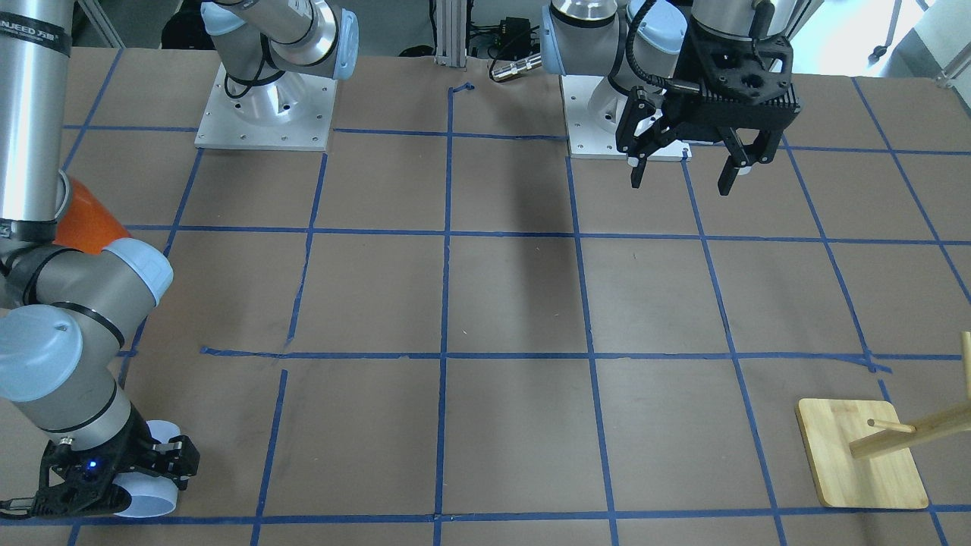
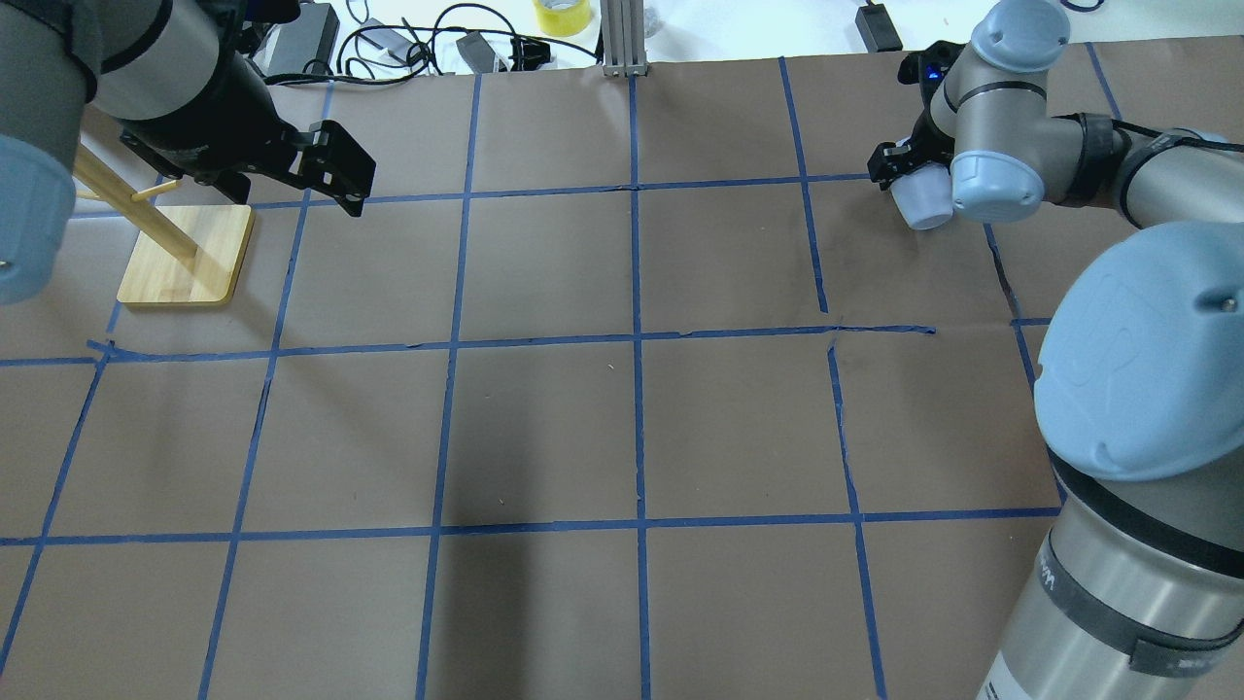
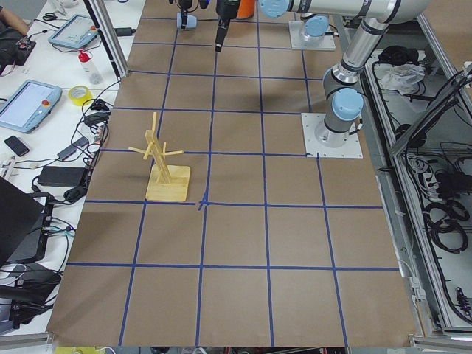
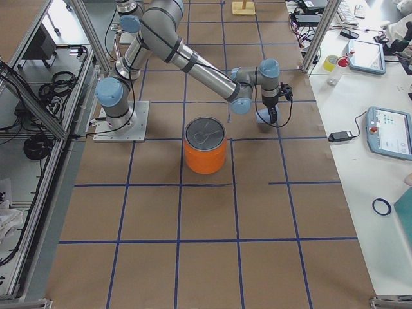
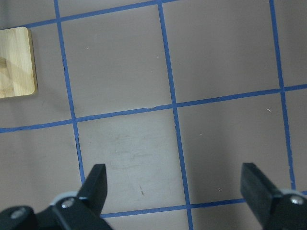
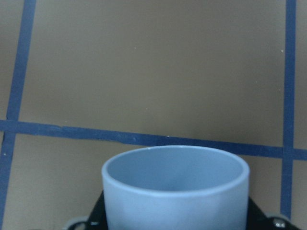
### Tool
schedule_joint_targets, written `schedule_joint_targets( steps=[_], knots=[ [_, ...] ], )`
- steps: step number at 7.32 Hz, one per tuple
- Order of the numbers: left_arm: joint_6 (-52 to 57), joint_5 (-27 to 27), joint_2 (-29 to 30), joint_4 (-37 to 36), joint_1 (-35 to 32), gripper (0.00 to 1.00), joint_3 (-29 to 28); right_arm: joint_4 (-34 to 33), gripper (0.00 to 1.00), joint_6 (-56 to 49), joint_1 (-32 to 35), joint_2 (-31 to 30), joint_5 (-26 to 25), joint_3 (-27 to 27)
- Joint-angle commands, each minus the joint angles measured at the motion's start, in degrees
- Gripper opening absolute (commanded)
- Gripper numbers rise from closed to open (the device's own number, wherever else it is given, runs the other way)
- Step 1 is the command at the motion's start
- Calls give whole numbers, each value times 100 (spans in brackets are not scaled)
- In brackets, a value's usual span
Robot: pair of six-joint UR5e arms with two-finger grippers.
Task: Flip cup
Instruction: 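Lift the cup with the right gripper and carry it toward the table center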
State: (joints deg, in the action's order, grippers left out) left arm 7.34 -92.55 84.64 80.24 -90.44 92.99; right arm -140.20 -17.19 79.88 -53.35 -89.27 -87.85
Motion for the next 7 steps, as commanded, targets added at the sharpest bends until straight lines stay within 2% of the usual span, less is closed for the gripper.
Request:
schedule_joint_targets(
  steps=[1, 2, 3, 5, 7],
  knots=[
    [-241, 9, 9, 88, 0, 100, 0, 71, 25, 66, 621, -184, 33, -4],
    [-808, 209, 9, 149, 0, 100, -9, 185, 26, 188, 1113, -237, 59, 13],
    [-927, 341, 9, 150, 0, 100, -9, 186, 25, 781, 1509, -220, 146, 13],
    [-928, 334, 9, 158, 0, 100, 0, 194, 26, 1182, 2055, -194, 156, 13],
    [-893, 334, 9, 150, -18, 100, 9, 212, 27, 2371, 2566, -141, 164, 66]
  ],
)
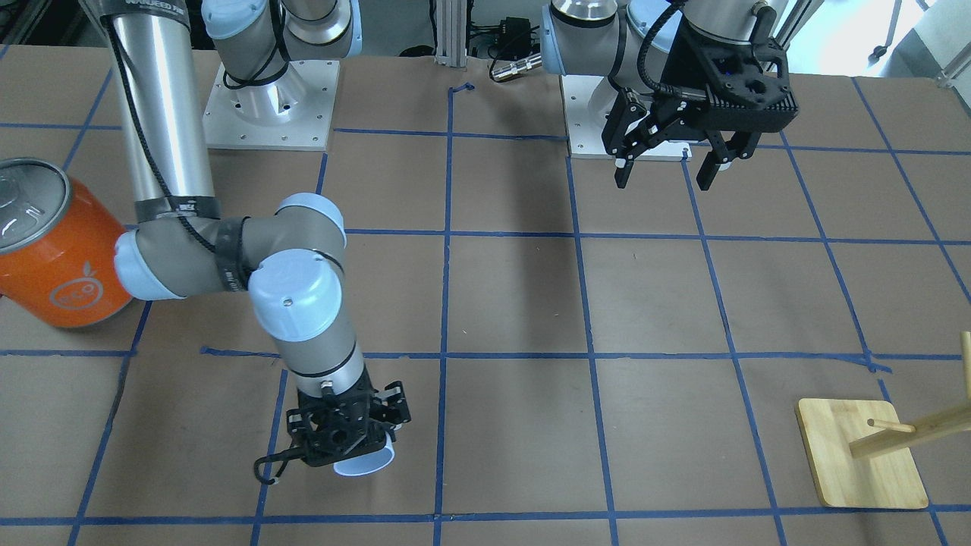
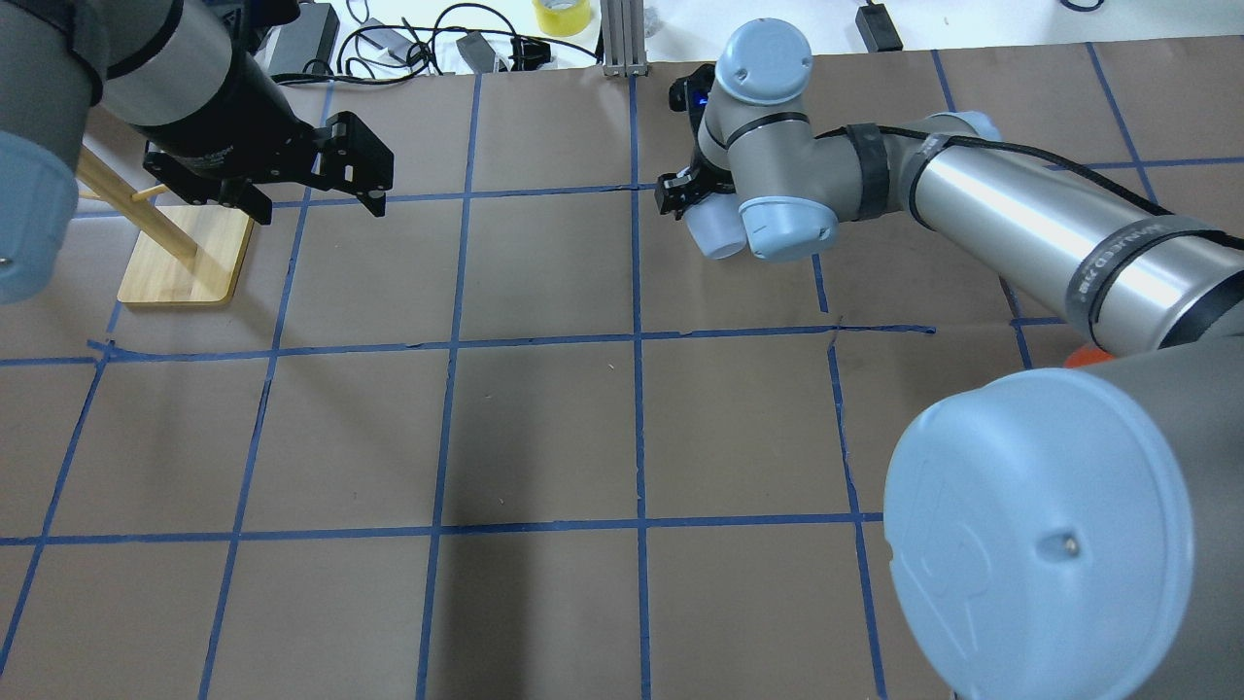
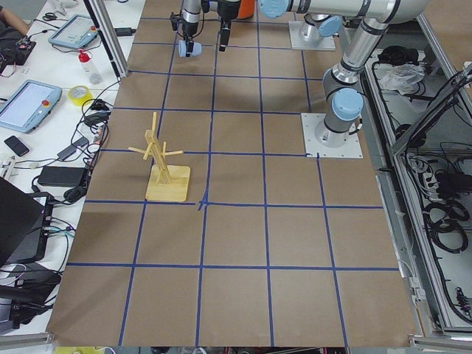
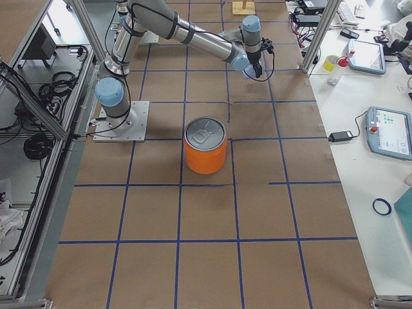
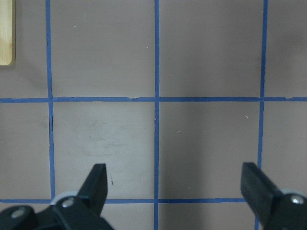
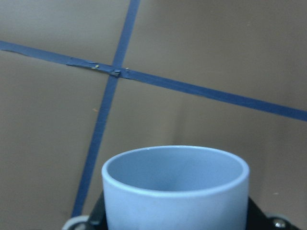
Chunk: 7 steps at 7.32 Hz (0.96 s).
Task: Flip cup
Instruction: 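Lift the cup with the right gripper and carry it toward the table center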
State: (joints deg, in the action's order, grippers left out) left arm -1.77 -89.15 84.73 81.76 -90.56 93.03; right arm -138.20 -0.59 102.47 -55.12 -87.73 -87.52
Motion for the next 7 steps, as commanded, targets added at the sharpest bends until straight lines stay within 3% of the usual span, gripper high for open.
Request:
schedule_joint_targets(
  steps=[1, 4, 7],
  knots=[
    [19, 12, 0, -2, -6, 100, 5, 47, 27, 1023, 500, 36, -51, 41],
    [28, 21, 18, -19, -6, 100, 5, 284, 25, 2271, 765, 150, 19, 50],
    [19, 38, 26, -19, -6, 100, 5, 267, 24, 2660, 1054, 221, 19, 191]
  ],
)
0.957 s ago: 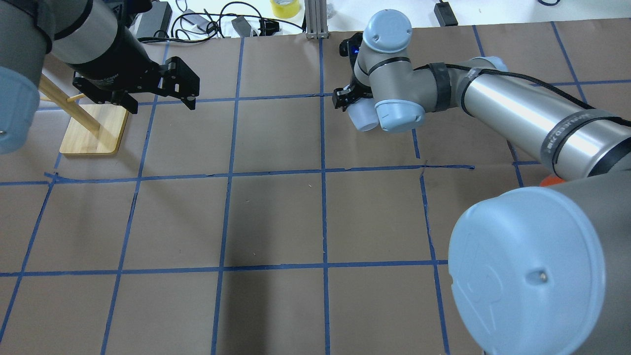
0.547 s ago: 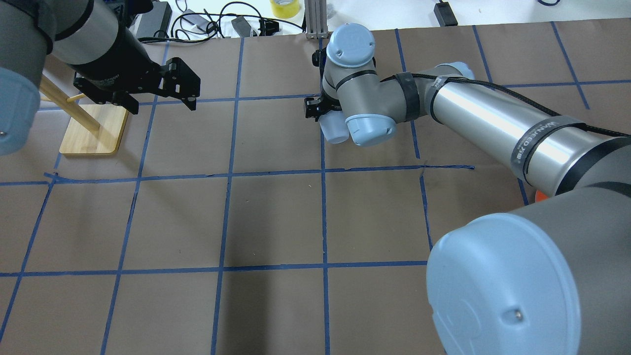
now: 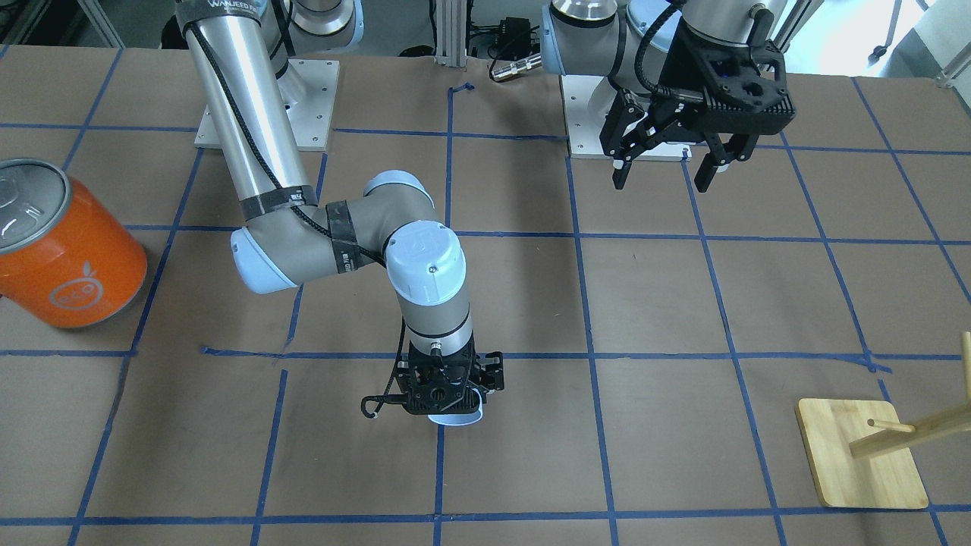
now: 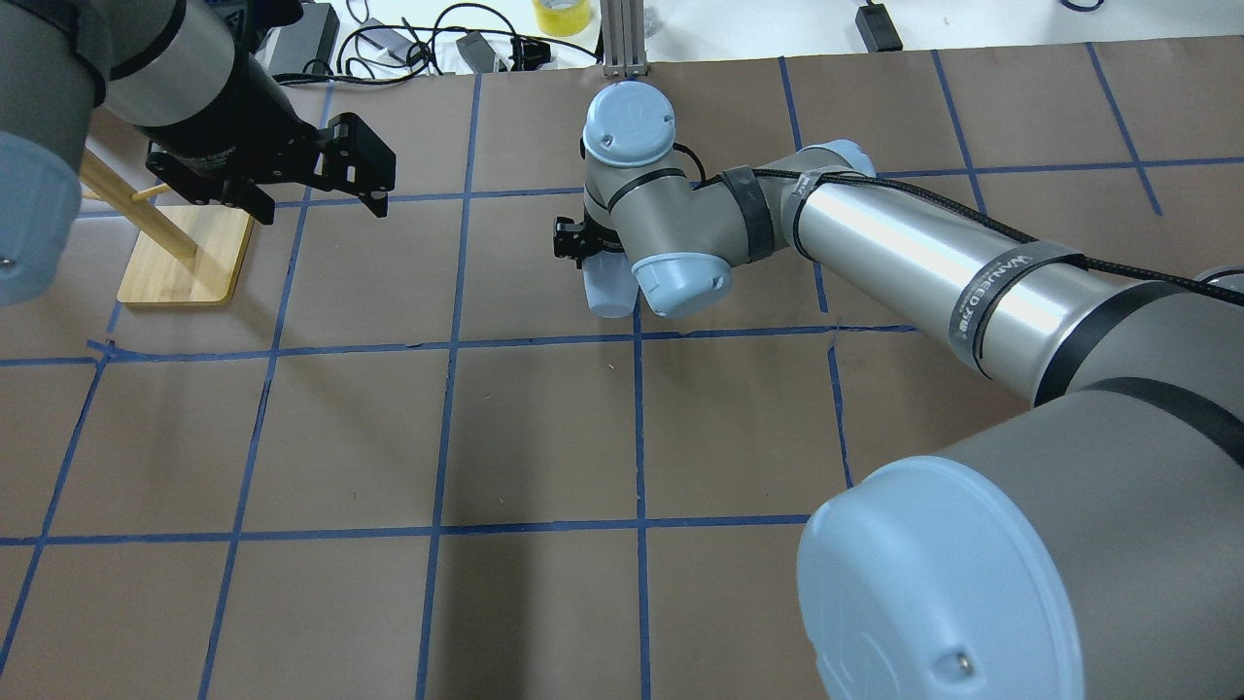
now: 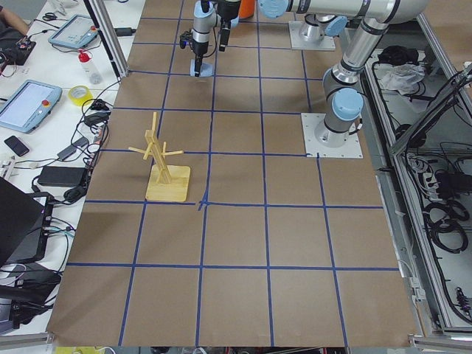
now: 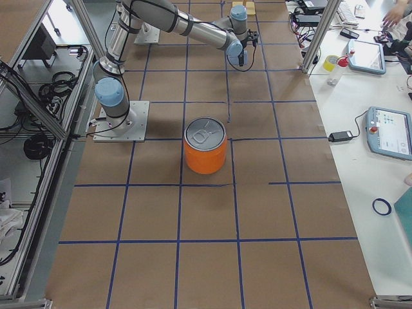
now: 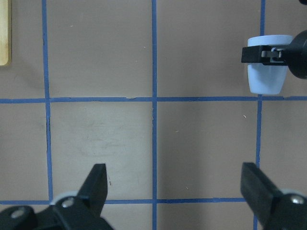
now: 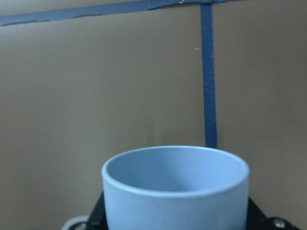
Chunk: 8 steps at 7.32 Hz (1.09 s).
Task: Flip cup
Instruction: 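Rotate the held cup sideways with the right gripper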
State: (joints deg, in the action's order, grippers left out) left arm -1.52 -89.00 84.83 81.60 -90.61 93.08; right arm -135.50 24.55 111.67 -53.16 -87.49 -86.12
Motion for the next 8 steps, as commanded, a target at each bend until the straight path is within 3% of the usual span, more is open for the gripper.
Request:
schedule_joint_targets(
  steps=[1, 4, 6, 8],
  knots=[
    [-15, -47, -28, 5, -18, 100, 0, -11, 24, 260, 206, 25, -31, 51],
    [-59, -74, -54, 14, -18, 100, 70, -107, 24, 105, 206, 174, -92, 51],
    [-59, -74, -54, 223, -9, 100, 70, -72, 14, -1068, 206, 122, -110, 51],
    [-68, -74, -63, 295, -18, 100, 62, -20, 10, -2544, 197, 69, -119, 34]
  ],
)
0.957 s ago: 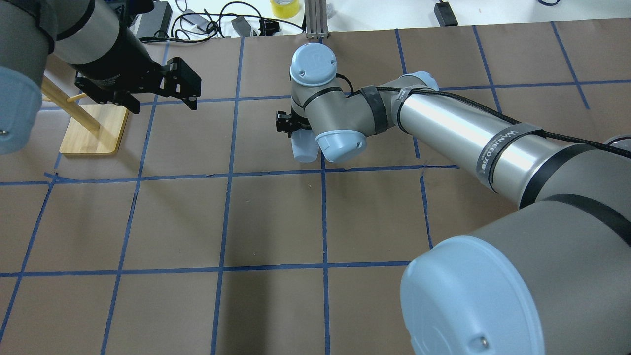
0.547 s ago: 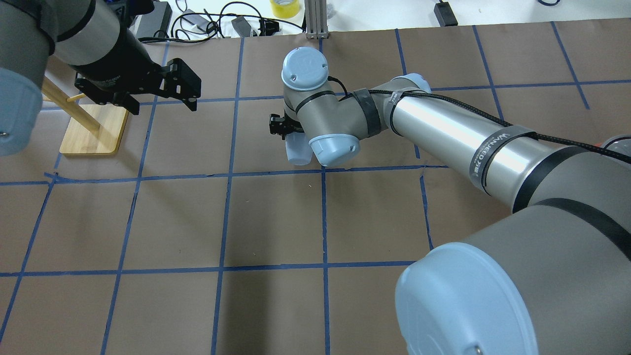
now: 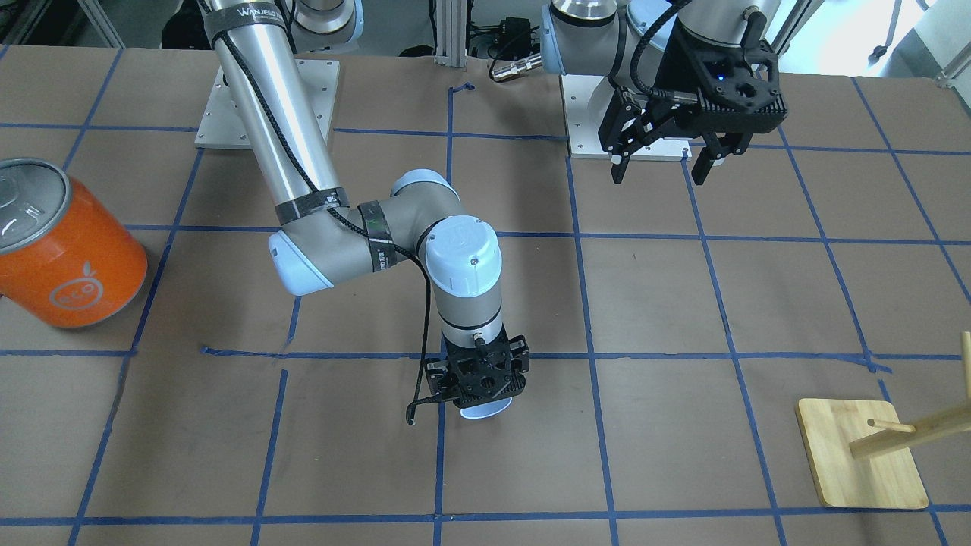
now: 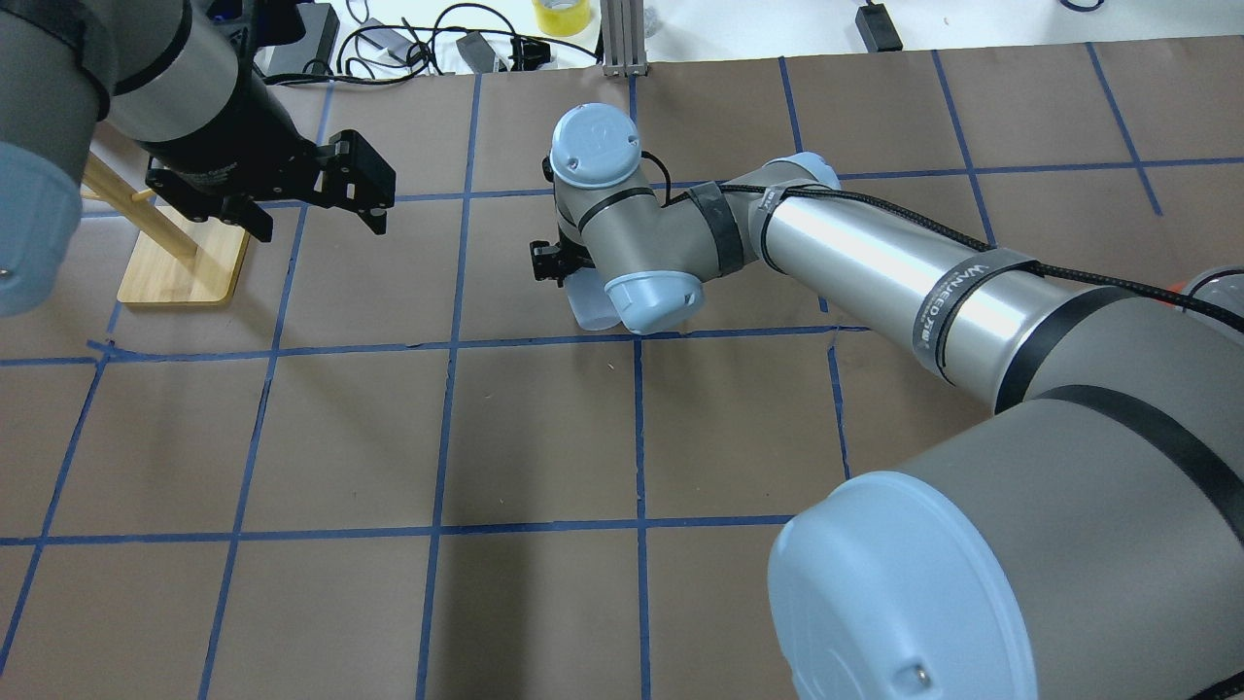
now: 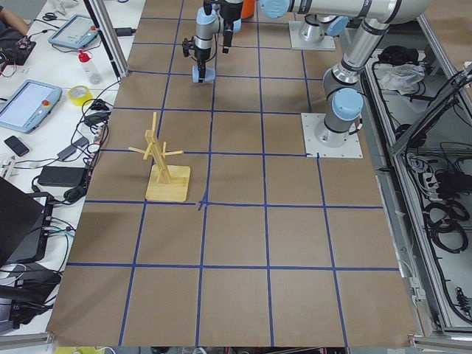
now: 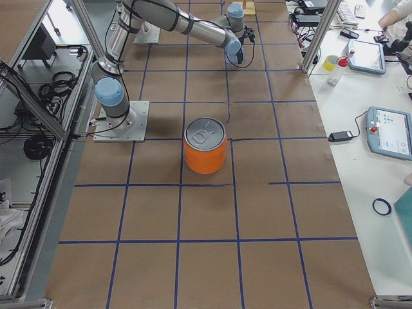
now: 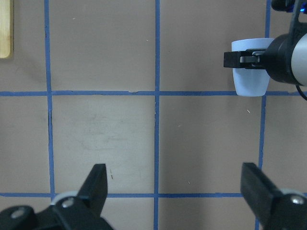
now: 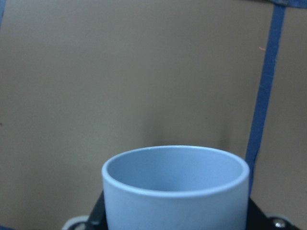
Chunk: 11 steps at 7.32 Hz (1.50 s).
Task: Flip cup
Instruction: 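Rotate the held cup sideways with the right gripper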
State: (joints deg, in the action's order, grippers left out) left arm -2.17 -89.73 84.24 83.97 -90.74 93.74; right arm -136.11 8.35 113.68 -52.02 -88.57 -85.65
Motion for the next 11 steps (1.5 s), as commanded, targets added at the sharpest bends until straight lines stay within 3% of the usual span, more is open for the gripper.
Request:
schedule_joint_targets(
  steps=[1, 2, 4, 6, 8, 11],
  knots=[
    [6, 0, -4, 310, 3, 100, -13, 85, 10, -1880, 5, -106, -246, -118],
    [-3, 0, -12, 330, 3, 100, -5, 94, 13, -2482, 83, -159, -205, -145],
    [58, 8, -30, 322, -5, 100, 4, 33, 8, -4106, 251, -203, -127, -154],
    [67, 17, -30, 322, 3, 100, 4, 15, 9, -5407, 312, -221, 329, -215],
    [67, 9, -39, 322, 3, 100, 4, -21, 8, -6524, 304, -291, 358, -347],
    [67, 17, -39, 313, 3, 100, 4, -12, 5, -7143, 234, -353, 261, -374]
  ],
)
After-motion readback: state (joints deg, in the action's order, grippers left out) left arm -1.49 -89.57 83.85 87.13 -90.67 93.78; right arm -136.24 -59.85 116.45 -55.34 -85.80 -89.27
